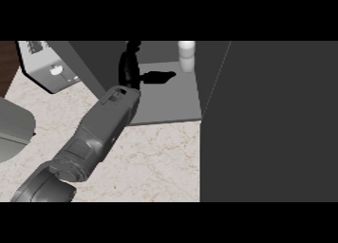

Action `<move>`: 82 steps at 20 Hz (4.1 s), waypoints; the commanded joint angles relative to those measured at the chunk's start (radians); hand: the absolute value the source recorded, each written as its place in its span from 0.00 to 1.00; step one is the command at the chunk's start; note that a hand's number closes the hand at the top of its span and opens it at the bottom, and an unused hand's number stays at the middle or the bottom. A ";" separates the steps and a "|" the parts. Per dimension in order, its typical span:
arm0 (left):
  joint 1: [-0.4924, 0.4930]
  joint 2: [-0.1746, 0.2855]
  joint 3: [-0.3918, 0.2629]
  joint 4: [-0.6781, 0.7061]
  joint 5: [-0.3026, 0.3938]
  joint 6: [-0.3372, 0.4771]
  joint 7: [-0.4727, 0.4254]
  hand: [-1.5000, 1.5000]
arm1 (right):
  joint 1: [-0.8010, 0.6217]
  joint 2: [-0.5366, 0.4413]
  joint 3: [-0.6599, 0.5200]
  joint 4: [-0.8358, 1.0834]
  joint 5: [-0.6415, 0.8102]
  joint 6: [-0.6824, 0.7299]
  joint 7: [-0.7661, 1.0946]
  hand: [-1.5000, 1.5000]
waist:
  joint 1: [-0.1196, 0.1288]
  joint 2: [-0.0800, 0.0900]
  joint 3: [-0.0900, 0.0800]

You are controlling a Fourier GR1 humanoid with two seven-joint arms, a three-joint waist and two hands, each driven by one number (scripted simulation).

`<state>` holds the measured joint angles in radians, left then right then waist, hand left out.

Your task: Pick up the bottled water, place it into the cabinet and close the cabinet

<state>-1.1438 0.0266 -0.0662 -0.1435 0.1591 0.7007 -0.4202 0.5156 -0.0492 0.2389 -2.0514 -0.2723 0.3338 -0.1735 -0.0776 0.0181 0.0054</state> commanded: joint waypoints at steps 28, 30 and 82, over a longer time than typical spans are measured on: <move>0.264 -0.024 0.022 -0.342 0.190 -0.444 -0.297 0.00 | 0.070 -0.001 -0.001 -0.050 0.033 -0.050 -0.020 0.00 | 0.111 -0.034 -0.005; 0.284 0.008 -0.008 -0.388 0.212 -0.489 -0.266 0.00 | 0.091 -0.012 -0.002 -0.068 0.036 -0.041 -0.029 0.00 | 0.118 -0.038 -0.005; 1.915 0.505 -0.096 -2.198 0.528 -0.674 -0.118 0.00 | -0.101 0.042 0.579 -0.255 0.396 -0.035 0.432 1.00 | 0.124 -0.021 -0.009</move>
<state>0.7238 0.5002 -0.2379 -2.3100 0.6101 0.0814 -0.5312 0.4649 -0.1144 0.6334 -2.2793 0.1472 0.3206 0.1822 0.0437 0.0078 0.0030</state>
